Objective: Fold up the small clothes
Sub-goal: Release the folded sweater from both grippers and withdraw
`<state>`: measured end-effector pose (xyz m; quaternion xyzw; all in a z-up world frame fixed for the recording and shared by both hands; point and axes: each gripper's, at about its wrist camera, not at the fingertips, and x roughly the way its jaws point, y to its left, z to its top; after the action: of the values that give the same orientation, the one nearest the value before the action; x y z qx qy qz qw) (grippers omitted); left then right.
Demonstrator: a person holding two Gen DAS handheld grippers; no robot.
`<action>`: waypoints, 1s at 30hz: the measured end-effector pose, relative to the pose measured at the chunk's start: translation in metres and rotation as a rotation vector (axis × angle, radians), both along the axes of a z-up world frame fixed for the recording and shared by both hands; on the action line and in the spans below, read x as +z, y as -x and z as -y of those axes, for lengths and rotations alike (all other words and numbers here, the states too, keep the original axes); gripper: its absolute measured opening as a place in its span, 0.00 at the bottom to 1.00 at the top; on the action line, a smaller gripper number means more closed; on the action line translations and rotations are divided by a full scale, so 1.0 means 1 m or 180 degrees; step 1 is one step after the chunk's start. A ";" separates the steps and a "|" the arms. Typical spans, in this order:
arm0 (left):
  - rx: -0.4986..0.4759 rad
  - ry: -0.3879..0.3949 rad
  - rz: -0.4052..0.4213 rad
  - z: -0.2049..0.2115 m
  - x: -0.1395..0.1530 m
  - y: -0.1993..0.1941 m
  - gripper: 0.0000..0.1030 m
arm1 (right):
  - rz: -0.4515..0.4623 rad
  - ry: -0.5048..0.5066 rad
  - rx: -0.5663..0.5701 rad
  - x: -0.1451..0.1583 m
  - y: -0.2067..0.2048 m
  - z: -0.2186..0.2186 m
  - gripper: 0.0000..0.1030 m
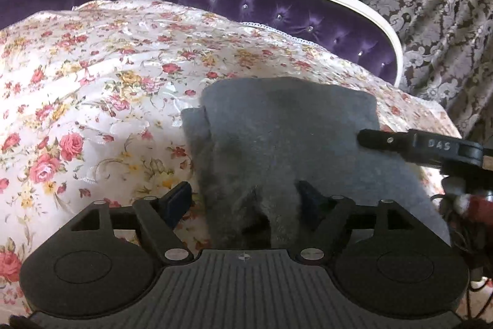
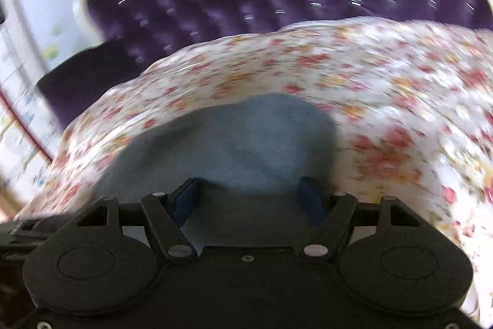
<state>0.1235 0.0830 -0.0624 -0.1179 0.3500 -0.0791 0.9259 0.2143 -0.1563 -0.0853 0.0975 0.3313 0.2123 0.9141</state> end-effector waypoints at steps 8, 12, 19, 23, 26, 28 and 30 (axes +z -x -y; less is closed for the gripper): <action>-0.0007 -0.0331 0.0197 0.010 0.018 0.021 0.75 | 0.0356 0.0110 -0.0101 0.030 0.053 0.009 0.82; 0.0031 -0.0489 0.0239 0.007 0.016 0.034 0.77 | 0.0378 0.0449 0.0089 0.028 0.097 0.001 0.84; 0.0024 -0.0682 0.0234 0.011 0.021 0.049 0.80 | 0.0268 0.0861 -0.0074 0.020 0.140 -0.002 0.91; 0.0017 -0.0984 0.0225 0.024 0.031 0.065 0.89 | 0.0466 0.0763 -0.0312 0.036 0.162 0.000 1.00; 0.0100 -0.1045 0.0312 0.031 0.039 0.081 0.93 | 0.0531 0.0661 -0.0464 0.044 0.171 -0.001 1.00; 0.0191 -0.1022 0.0341 0.034 0.046 0.089 0.93 | 0.0573 0.0634 -0.0563 0.048 0.178 -0.004 1.00; 0.0324 -0.1052 0.0386 0.039 0.054 0.099 0.94 | 0.0606 0.0581 -0.0656 0.051 0.184 -0.006 1.00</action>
<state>0.0244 0.0444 -0.0087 0.0232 0.2954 0.0194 0.9549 0.0298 -0.1502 -0.0343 0.0269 0.2493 0.0947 0.9634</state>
